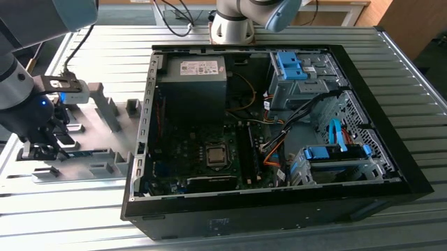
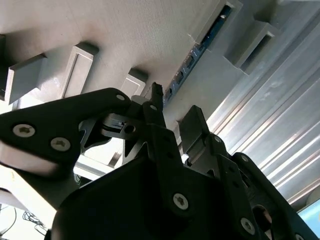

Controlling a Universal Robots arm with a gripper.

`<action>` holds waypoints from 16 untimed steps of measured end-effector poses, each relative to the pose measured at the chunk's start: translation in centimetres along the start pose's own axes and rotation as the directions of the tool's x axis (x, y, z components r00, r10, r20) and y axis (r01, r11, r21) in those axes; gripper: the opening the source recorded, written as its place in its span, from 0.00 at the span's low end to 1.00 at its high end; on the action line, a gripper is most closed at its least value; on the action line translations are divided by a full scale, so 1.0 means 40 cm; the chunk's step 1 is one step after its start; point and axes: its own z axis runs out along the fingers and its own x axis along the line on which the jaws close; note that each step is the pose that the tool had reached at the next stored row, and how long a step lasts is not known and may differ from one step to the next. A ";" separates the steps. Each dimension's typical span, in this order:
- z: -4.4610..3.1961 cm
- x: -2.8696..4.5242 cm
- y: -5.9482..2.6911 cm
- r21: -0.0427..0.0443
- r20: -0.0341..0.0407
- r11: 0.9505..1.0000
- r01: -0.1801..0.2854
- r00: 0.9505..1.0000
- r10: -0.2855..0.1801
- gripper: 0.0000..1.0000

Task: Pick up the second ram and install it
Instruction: 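Pick up the second ram and move it above second insertion slot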

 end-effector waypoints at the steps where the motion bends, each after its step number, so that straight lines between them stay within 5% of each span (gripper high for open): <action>1: 0.004 0.000 0.000 0.000 0.000 1.000 0.000 1.000 0.000 0.42; 3: 0.013 0.000 0.000 0.000 0.000 1.000 0.000 1.000 0.000 0.33; 16: 0.039 0.001 -0.001 0.000 0.000 1.000 0.000 1.000 0.000 0.33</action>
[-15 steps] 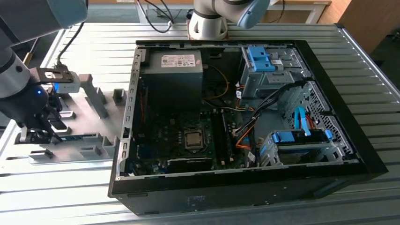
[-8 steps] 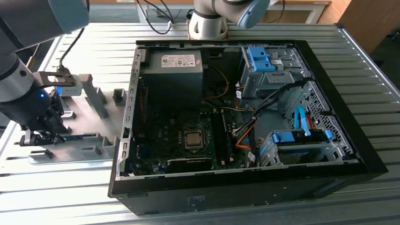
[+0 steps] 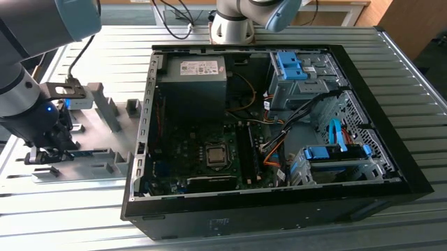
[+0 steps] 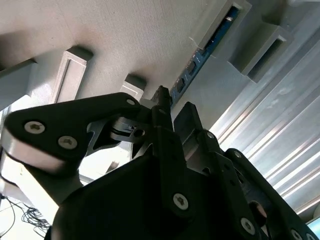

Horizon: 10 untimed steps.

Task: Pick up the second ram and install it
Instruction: 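Pick up the second ram and move it above second insertion slot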

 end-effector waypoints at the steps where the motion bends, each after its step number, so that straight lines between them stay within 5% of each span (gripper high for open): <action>1: 0.001 0.000 0.000 0.000 0.000 1.000 0.000 1.000 0.000 0.32; 3: 0.003 0.000 -0.001 0.000 0.000 1.000 0.000 1.000 0.000 0.25; 10: 0.009 0.000 -0.002 0.000 0.000 1.000 0.000 1.000 0.000 0.25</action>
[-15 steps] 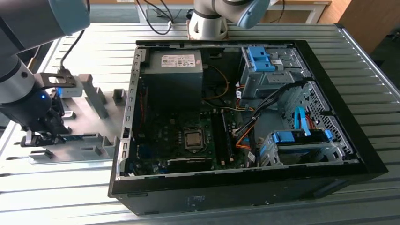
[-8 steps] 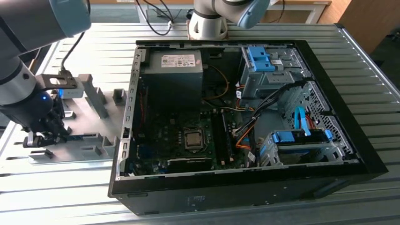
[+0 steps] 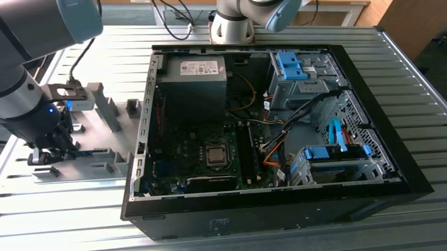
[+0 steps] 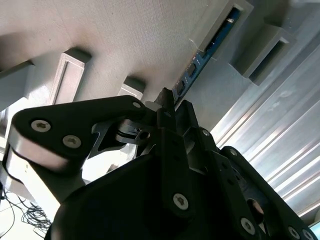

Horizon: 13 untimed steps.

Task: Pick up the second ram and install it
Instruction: 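Pick up the second ram and move it above second insertion slot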

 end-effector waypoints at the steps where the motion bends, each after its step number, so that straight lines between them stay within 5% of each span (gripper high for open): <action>1: 0.001 0.000 0.000 0.000 0.000 1.000 0.000 1.000 0.000 0.25; 4: 0.002 0.000 0.000 0.000 0.000 1.000 0.000 1.000 0.000 0.16; 13: 0.003 0.000 0.000 0.000 0.000 1.000 0.000 1.000 0.000 0.14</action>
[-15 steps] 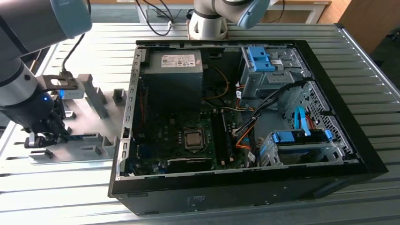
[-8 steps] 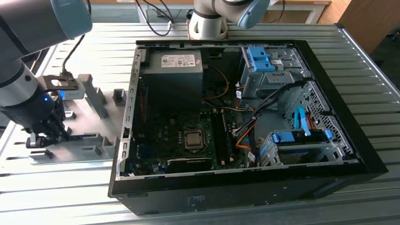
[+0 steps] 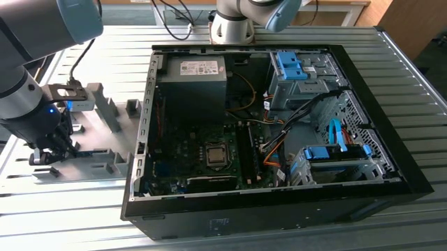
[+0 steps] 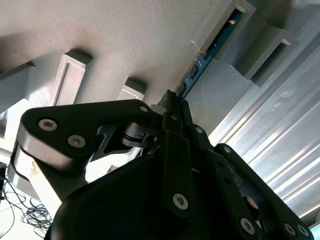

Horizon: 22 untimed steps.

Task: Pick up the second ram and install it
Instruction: 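Pick up the second ram and move it above second insertion slot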

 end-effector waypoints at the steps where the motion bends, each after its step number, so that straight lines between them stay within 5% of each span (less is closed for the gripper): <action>1: 0.000 0.000 0.000 0.000 0.000 1.000 0.000 1.000 0.000 0.14; 5: -0.004 0.000 0.000 0.000 0.000 1.000 0.000 1.000 0.000 0.14; 13: -0.056 -0.001 0.002 0.000 0.000 1.000 0.000 1.000 0.000 0.14; 22: -0.062 -0.002 0.002 0.000 0.000 1.000 0.000 1.000 0.000 0.14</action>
